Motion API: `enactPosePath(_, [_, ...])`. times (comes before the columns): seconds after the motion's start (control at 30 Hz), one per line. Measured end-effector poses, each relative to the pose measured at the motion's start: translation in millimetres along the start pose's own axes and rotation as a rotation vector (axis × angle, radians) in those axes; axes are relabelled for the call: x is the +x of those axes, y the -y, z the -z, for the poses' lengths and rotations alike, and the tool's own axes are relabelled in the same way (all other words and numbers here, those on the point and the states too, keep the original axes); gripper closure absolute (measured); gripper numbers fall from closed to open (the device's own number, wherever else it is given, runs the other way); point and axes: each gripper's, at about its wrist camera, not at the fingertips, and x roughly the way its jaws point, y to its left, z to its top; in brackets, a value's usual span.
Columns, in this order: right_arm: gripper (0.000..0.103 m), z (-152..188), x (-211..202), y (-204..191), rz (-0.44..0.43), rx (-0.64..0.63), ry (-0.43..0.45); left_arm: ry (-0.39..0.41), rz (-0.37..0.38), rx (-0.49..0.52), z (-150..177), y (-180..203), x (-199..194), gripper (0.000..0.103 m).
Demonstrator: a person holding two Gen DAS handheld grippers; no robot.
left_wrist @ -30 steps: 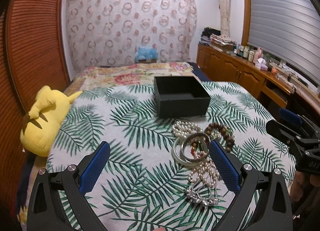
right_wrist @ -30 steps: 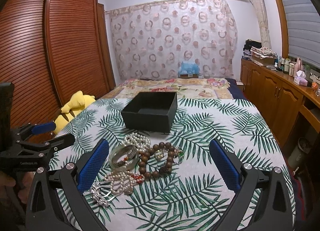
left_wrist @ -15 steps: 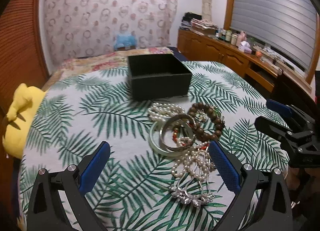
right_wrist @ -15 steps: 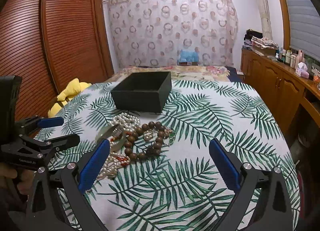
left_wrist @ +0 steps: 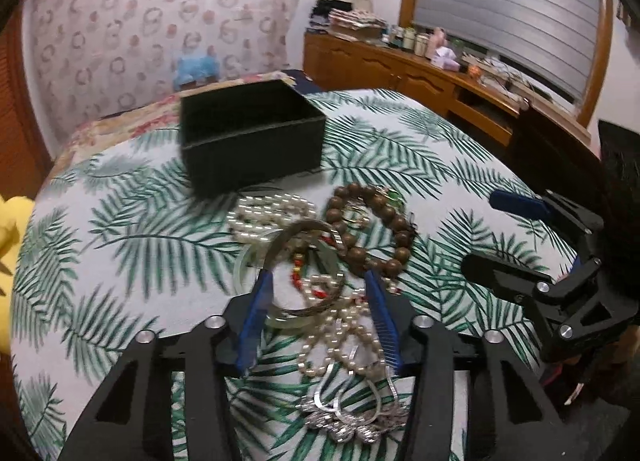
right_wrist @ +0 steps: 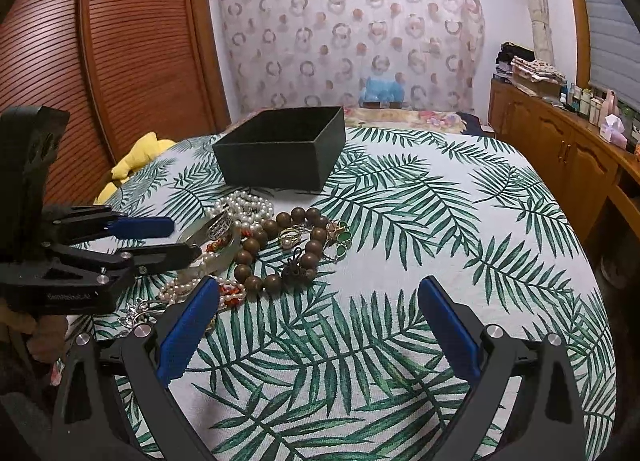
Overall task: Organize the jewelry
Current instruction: 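Lower the right tool onto the brown bead bracelet and close it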
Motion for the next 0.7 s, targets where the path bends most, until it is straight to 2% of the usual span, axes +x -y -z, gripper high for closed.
enactPosePath(0.23, [0.003, -1.7, 4.8, -0.6, -0.004, -0.013, -0.021, -0.021, 0.014, 0.018, -2.0, 3.2, 11.0, 0.087])
enactPosePath(0.37, [0.003, -2.7, 5.7, -0.2, -0.002, -0.017, -0.028, 0.012, 0.032, 0.003, -4.6, -0.5, 3.5, 0.095])
enactPosePath(0.5, [0.003, -7.1, 8.6, 0.4, -0.008, -0.024, -0.036, 0.039, 0.065, -0.036, -8.2, -5.9, -5.0, 0.097])
enactPosePath(0.53, [0.005, -8.4, 9.2, 0.7, -0.009, -0.03, -0.037, 0.049, 0.068, -0.041, -8.8, -6.5, -7.6, 0.097])
enactPosePath(0.7, [0.028, -16.8, 19.8, 3.6, -0.03, -0.049, -0.069, 0.093, 0.074, -0.065, -12.8, -9.0, -19.6, 0.097])
